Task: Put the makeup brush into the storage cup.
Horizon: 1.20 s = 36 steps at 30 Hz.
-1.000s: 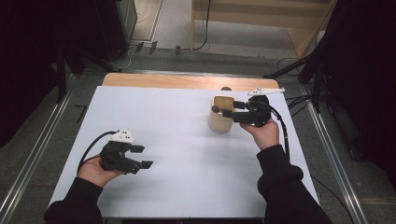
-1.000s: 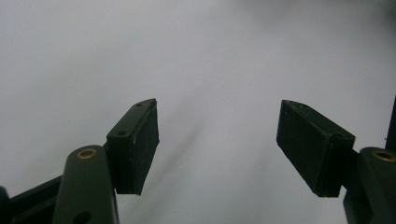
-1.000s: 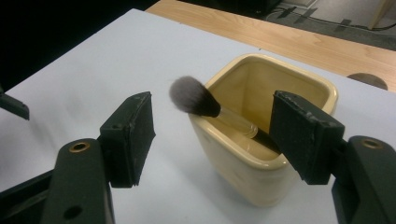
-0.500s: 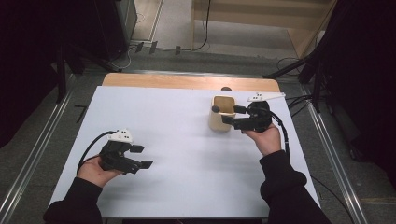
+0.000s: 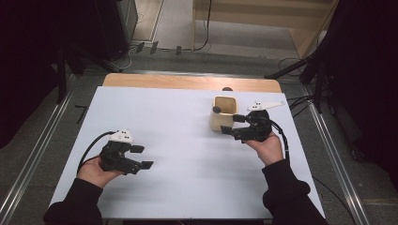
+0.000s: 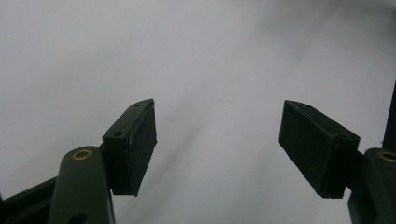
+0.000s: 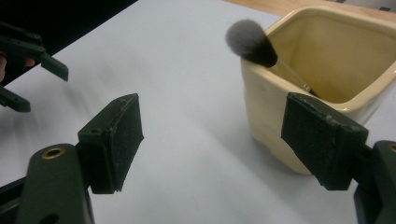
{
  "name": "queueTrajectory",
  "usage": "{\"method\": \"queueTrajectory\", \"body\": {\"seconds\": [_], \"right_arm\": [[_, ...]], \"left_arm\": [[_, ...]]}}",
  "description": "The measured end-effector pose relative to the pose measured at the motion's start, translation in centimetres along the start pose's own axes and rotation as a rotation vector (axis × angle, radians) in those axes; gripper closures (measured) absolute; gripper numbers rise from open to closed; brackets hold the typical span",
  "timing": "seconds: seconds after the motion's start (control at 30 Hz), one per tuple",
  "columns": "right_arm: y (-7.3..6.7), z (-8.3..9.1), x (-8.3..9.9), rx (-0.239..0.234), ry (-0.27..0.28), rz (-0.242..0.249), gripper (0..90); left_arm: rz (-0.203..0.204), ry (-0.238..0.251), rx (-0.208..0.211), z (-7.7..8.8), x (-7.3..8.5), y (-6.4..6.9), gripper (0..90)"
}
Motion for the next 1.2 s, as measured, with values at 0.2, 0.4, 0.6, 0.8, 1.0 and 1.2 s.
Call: {"method": "queueTrajectory", "body": {"seconds": [0.2,0.4,0.6,0.8,1.0,1.2], "right_arm": [[-0.1,0.0,0.8,-0.005,-0.011,0.005,21.3],[0.0,-0.3,1.8,-0.004,-0.029,0.009,21.3],[-0.3,-0.6,2.6,-0.010,-0.043,0.018,21.3],[-0.5,-0.6,3.3,-0.030,-0.050,0.026,20.8],[-0.6,-0.5,4.1,-0.041,-0.067,0.032,20.0],[-0.8,-0.2,4.7,-0.059,-0.060,0.052,18.6]], "left_arm": [[-0.003,0.000,0.004,-0.1,0.0,0.1,28.2],[-0.004,-0.001,0.006,-0.1,0.0,0.0,28.2],[-0.004,0.002,0.008,-0.1,0.0,0.0,28.1],[-0.003,0.005,0.005,-0.1,-0.1,0.0,27.9],[-0.004,0.005,0.004,0.0,-0.1,0.0,27.9],[-0.005,0.006,0.004,0.0,-0.1,0.0,27.8]]}}
Point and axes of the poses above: each handheld gripper's, and its own axes: z roughly backward along the jaws, x roughly out of its underside, y roughly to its right, the point moved 4 cm from there along -z, roughly forward along the jaws, and after that the axes turned 15 degrees about -z, right-handed, at the moved point
